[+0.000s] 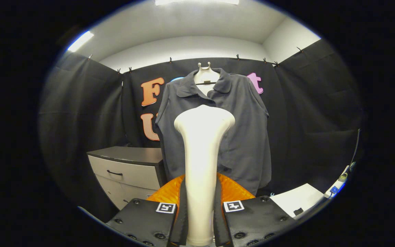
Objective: Iron the clothes twice with a garment steamer, once on the left side and once on the right side.
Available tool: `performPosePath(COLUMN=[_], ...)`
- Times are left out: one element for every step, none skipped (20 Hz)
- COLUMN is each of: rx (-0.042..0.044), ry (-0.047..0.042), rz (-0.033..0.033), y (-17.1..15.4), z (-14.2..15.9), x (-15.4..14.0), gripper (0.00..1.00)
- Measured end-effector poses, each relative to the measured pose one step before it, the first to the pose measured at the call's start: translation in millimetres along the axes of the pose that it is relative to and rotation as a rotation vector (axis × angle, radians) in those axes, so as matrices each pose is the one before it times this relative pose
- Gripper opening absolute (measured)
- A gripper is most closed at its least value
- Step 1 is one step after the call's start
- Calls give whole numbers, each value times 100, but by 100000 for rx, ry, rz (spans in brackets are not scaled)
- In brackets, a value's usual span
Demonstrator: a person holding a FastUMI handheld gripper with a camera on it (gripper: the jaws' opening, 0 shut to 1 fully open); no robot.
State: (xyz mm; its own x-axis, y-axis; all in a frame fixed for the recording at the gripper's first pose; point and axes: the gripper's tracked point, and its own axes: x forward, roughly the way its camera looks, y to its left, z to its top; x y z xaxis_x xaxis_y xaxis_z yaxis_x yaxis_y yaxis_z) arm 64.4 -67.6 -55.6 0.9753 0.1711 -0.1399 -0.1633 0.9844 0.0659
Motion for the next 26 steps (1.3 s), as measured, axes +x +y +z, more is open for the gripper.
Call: performPosePath(rx=[-673,-309,-167,-434,-487,-40,221,219,86,117,139,199,309,-38,-490,-498,-153,288,183,-53,-270,-65,177,384,506,553], ry=[-1354,-1383,-1425,-1813,-1018,-731,-781,-820,-656,-813,-906,-677,-442,-325,-157,-293,-173,-177,80,40,114,239,218,92,113,-5], rz=[784,1143,1198,597,401,784,812,662,521,448,553,779,577,84,-133,-109,18,177,271,-11,-148,-41,-42,-117,-137,-196], y=[253,393,437,191,159,258,303,162,127,159,181,208,115,31,-37,-95,55,80,139,-8,-41,-61,40,29,-59,-73], z=[550,536,540,624,364,326,407,425,320,470,392,406,310,262,179,144,166,138,60,51,-7,-24,-54,-45,-34,-131], x=[-116,-186,29,23,-25,24,-67,5,-112,-184,21,1,-68,-33,87,-22,-88,-90,-59,-57,6,-46,-130,38,64,-34], gripper=[37,37,37,37,37,37,37,37,37,37,37,37,37,37,37,37,37,37,37,37,37,37,37,37,37,37])
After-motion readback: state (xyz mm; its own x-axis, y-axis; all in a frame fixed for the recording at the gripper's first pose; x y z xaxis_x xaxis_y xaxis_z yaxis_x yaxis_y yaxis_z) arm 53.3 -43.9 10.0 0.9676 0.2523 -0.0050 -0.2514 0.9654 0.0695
